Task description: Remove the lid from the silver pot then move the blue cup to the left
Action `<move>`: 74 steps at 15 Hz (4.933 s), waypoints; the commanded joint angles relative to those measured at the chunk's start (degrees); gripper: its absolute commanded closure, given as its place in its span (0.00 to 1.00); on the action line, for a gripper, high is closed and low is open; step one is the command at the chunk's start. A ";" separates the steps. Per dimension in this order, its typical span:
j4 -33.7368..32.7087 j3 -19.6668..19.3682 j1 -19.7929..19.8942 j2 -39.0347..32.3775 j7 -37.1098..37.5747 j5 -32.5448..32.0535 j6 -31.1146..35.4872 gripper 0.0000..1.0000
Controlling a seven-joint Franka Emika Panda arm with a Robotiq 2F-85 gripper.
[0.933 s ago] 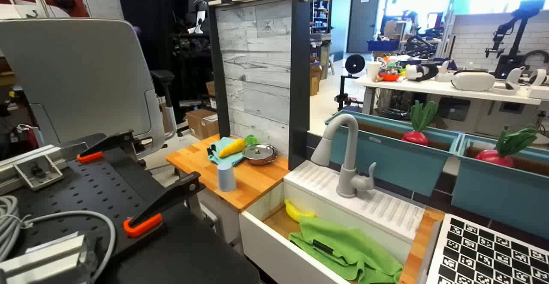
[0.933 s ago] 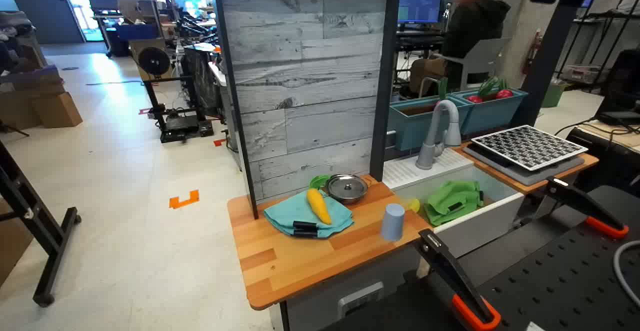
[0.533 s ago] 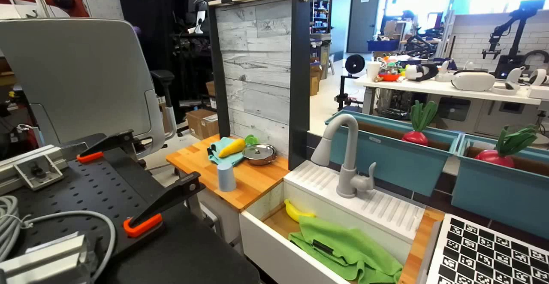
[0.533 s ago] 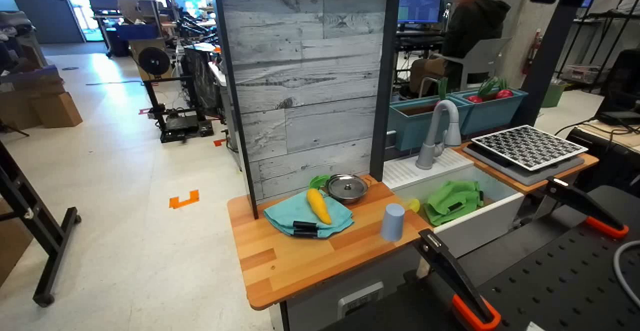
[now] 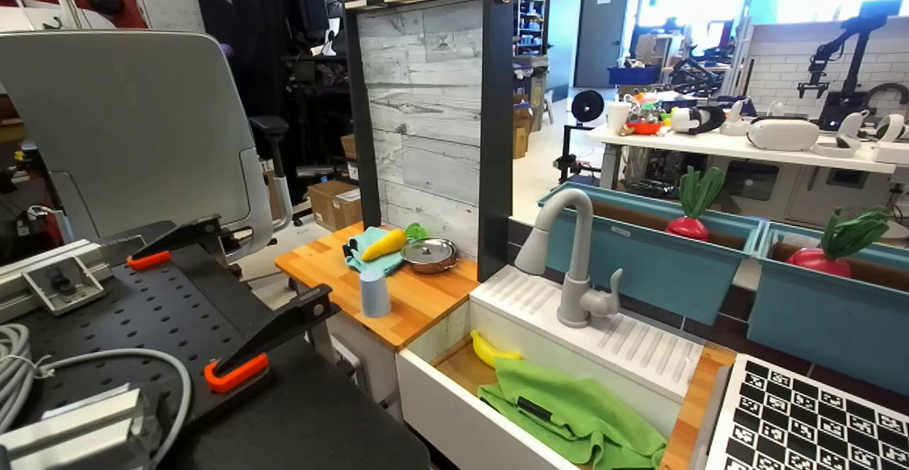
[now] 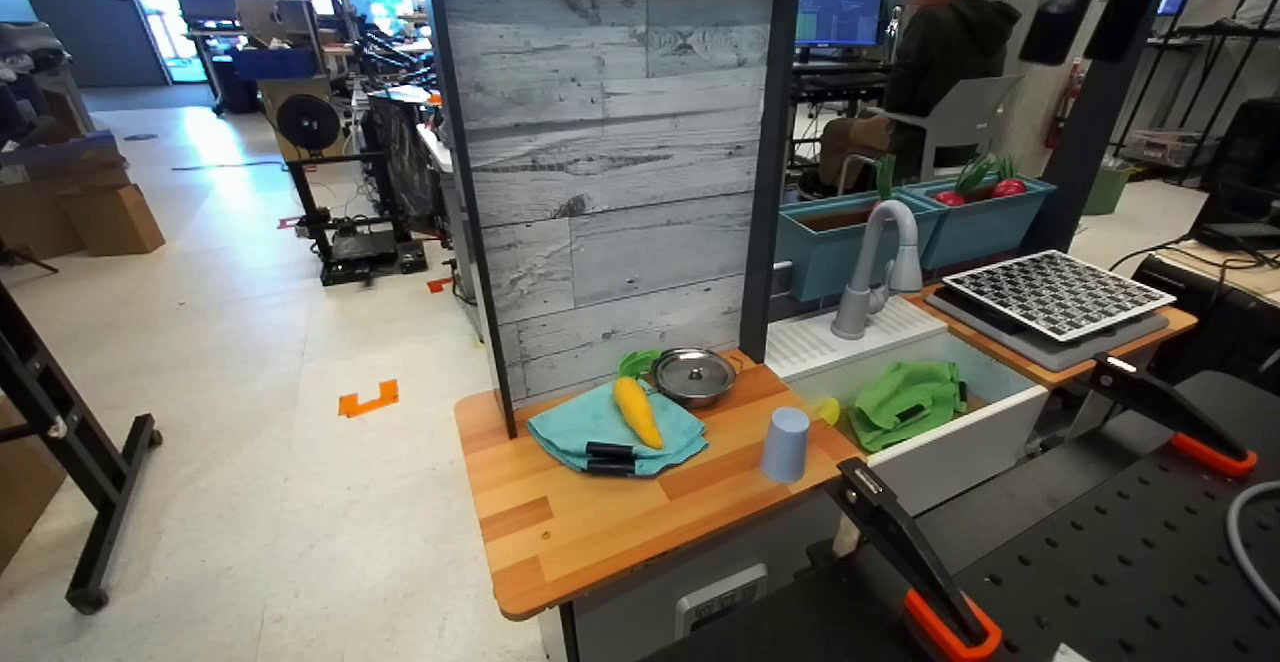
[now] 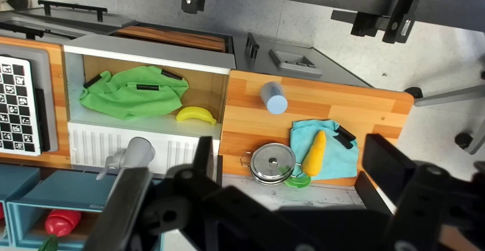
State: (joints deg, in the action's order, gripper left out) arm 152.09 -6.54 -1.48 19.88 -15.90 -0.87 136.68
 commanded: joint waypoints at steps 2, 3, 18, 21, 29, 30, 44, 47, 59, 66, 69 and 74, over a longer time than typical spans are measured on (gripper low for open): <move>-3.48 1.89 -0.06 -11.95 3.30 1.09 8.16 0.00; -4.49 2.53 0.04 -15.00 4.76 0.86 10.29 0.00; -31.44 5.21 -3.39 -55.13 19.78 -1.24 21.00 0.00; -38.01 5.14 -4.15 -61.38 21.70 -0.73 20.28 0.00; -51.71 5.13 -5.59 -73.50 24.33 -0.22 17.41 0.00; -53.07 5.27 -5.65 -74.54 24.47 -0.11 17.02 0.00; -66.88 5.88 -6.39 -83.26 24.45 -0.37 7.38 0.42; -67.59 5.79 -6.43 -83.76 24.48 -0.49 6.64 0.64; -61.17 3.46 -8.57 -81.86 29.53 -0.35 21.19 0.21; -61.52 2.28 -9.34 -82.41 31.22 0.14 24.15 0.00; -62.00 1.99 -9.64 -82.78 31.57 0.04 23.97 0.10; -62.73 0.91 -10.51 -83.35 31.94 -0.36 23.33 0.58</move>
State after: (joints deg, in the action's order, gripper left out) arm 91.47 -3.80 -10.29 -61.73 15.07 -1.53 159.10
